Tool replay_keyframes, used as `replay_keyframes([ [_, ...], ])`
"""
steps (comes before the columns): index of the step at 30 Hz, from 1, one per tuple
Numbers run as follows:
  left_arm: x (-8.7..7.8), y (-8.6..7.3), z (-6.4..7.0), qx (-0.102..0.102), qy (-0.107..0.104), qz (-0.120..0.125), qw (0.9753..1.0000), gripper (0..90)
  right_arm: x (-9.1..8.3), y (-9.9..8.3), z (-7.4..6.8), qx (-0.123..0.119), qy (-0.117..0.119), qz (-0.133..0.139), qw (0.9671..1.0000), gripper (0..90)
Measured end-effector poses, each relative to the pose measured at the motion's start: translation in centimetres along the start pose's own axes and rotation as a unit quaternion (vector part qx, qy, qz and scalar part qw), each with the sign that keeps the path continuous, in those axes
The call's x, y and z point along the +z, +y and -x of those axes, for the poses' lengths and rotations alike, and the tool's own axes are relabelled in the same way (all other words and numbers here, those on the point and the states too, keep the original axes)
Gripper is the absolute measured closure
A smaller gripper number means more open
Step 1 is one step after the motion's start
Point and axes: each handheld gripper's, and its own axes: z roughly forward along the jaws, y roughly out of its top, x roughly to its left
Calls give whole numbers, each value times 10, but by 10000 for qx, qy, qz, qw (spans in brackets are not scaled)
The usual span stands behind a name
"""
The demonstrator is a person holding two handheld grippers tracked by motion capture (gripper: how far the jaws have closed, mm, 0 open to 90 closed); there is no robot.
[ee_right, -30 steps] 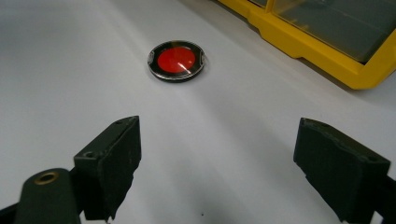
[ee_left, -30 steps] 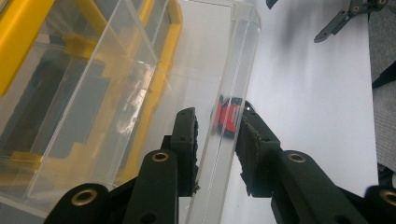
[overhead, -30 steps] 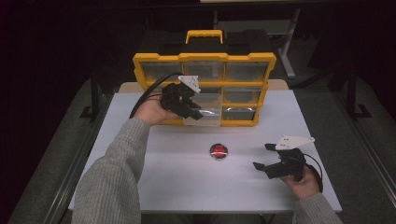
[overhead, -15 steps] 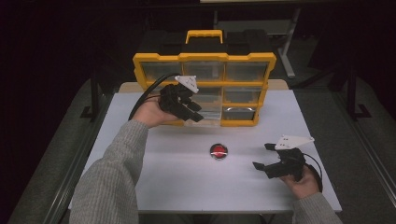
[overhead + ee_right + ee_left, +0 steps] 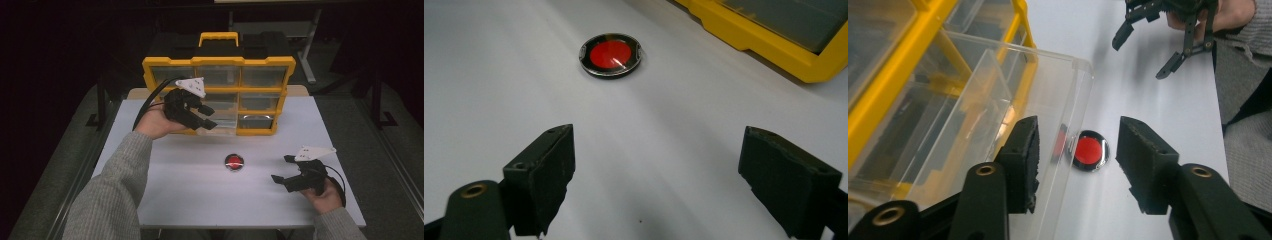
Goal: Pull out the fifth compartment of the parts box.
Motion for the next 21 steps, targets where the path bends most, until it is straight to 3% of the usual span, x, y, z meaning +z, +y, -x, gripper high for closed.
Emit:
replay_keyframes([
  [9, -25, -13, 12, -168, 144, 446, 9988, 418, -3, -5, 2, -8, -35, -46, 10000, 142],
  [14, -34, -20, 18, -228, 216, 504, 9982, 380, -5, -8, 2, 49, -40, -76, 10000, 142],
  [21, -56, -39, 38, -282, 452, 686, 9962, 363, -7, -9, 2, 55, -92, -101, 9999, 142],
])
